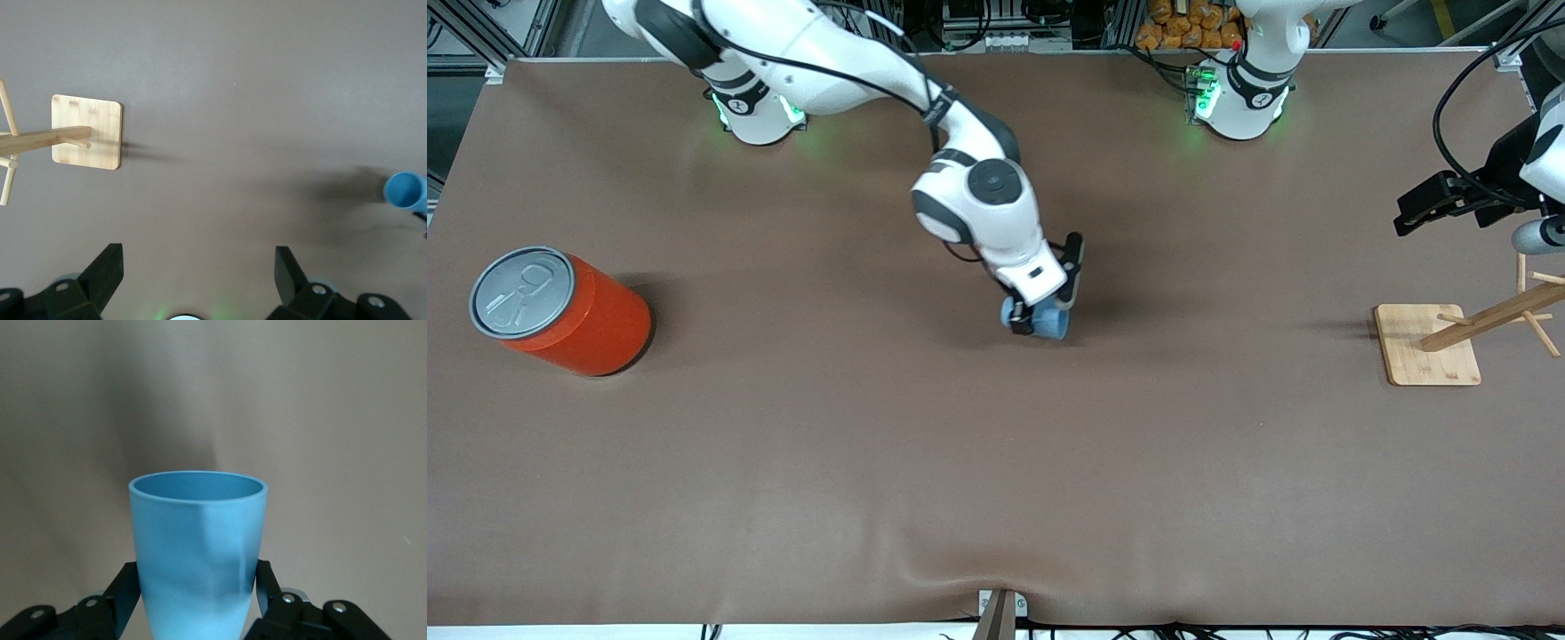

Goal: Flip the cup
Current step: 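Carry the blue cup toward the table middle with the right gripper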

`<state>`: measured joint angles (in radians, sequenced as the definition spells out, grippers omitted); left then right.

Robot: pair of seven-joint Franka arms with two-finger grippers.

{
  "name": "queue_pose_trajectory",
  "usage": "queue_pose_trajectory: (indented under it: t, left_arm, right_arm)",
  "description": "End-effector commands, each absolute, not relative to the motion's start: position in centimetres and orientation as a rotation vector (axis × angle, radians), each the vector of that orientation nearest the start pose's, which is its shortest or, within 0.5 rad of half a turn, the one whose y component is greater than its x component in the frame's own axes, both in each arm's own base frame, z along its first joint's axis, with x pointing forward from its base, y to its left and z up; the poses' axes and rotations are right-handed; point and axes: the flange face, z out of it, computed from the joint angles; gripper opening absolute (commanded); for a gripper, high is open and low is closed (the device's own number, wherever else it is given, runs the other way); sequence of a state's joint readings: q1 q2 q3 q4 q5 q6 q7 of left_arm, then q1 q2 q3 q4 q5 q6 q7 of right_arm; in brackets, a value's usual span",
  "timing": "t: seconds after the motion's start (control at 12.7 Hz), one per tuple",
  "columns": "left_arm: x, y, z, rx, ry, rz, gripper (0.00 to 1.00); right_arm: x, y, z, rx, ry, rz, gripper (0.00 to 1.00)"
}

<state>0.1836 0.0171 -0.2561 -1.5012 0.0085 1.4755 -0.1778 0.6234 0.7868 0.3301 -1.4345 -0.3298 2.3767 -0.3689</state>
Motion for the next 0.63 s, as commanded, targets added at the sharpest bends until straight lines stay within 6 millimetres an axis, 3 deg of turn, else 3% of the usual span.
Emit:
queue_pose_trajectory:
  t: [0.0, 0.08, 0.55]
  left_arm:
    - [54.9, -3.7, 63.6, -3.12, -0.136, 0.066, 1.0]
    - [54.9, -3.7, 63.6, -3.12, -0.136, 0.066, 1.0]
    - [55.7, -3.9, 62.1, -3.13, -0.125, 0.096, 1.0]
  right_arm:
    - [47.0, 58.8, 26.0, -2.286, -2.122, -0.353, 0.0]
    - [45.9, 59.5, 25.6, -2.269, -2.148, -0.336, 0.0]
    - [44.2, 59.6, 23.8, -2.279, -2.226, -0.248, 0.0]
